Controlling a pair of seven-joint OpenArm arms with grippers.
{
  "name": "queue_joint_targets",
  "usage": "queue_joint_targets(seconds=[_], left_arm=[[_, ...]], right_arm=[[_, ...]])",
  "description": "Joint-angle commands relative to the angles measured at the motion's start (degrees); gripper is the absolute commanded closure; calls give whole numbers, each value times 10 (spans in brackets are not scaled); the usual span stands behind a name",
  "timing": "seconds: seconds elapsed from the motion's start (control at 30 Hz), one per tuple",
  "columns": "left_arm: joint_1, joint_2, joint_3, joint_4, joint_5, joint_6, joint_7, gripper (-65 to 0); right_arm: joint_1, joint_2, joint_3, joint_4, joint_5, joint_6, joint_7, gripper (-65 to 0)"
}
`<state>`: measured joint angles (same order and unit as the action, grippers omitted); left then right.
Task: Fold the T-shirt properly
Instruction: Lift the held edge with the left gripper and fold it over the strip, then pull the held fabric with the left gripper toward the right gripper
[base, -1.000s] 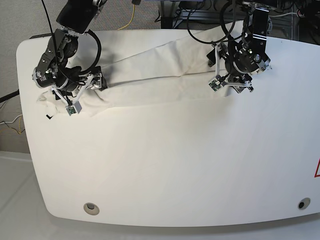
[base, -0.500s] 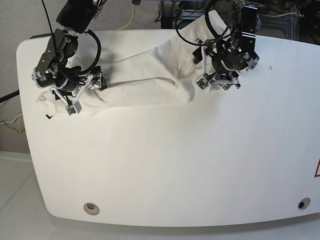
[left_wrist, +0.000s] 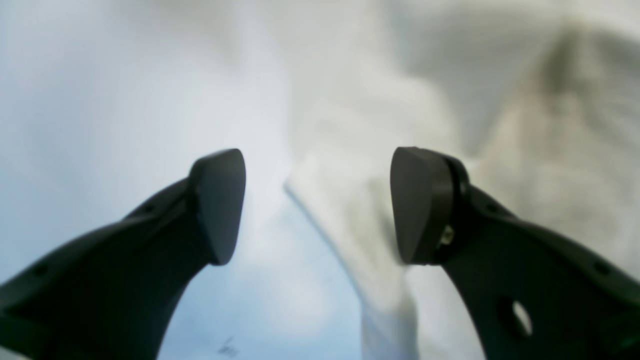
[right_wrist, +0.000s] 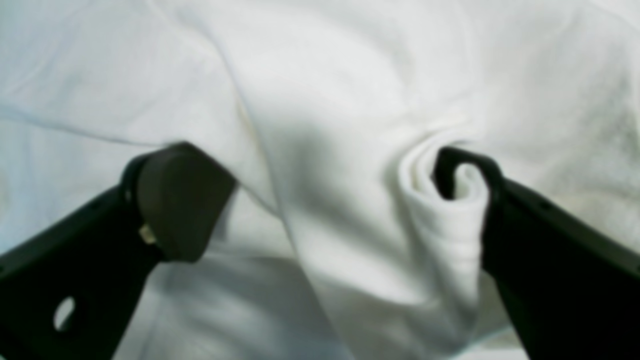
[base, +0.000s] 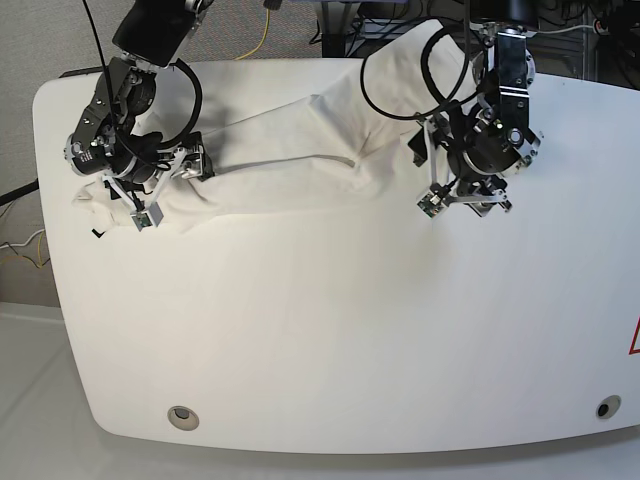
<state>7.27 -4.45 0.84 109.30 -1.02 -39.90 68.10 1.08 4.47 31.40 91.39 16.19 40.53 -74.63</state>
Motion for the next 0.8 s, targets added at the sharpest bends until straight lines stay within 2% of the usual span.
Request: queue_joint_targets(seconds=[0.0, 0.23, 0.37, 0.67, 0.77], left_arm=[[-7, -28, -4, 10, -1, -1, 1, -432], [-8, -35, -22, 11, -2, -1, 4, -432], [-10, -32, -25, 12, -3, -1, 28, -432], [-9, 14, -23, 19, -4, -1, 28, -424], [-6, 33, -19, 19, -4, -1, 29, -361]], right_arm=[[-2, 1, 1, -2, -24, -5, -31, -644], [-2, 1, 1, -2, -25, -5, -31, -644], [0, 1, 1, -4, -25, -5, -31, -644], [2, 1, 1, -4, -25, -5, -31, -644], [2, 1, 1, -4, -26, -5, -31, -644]])
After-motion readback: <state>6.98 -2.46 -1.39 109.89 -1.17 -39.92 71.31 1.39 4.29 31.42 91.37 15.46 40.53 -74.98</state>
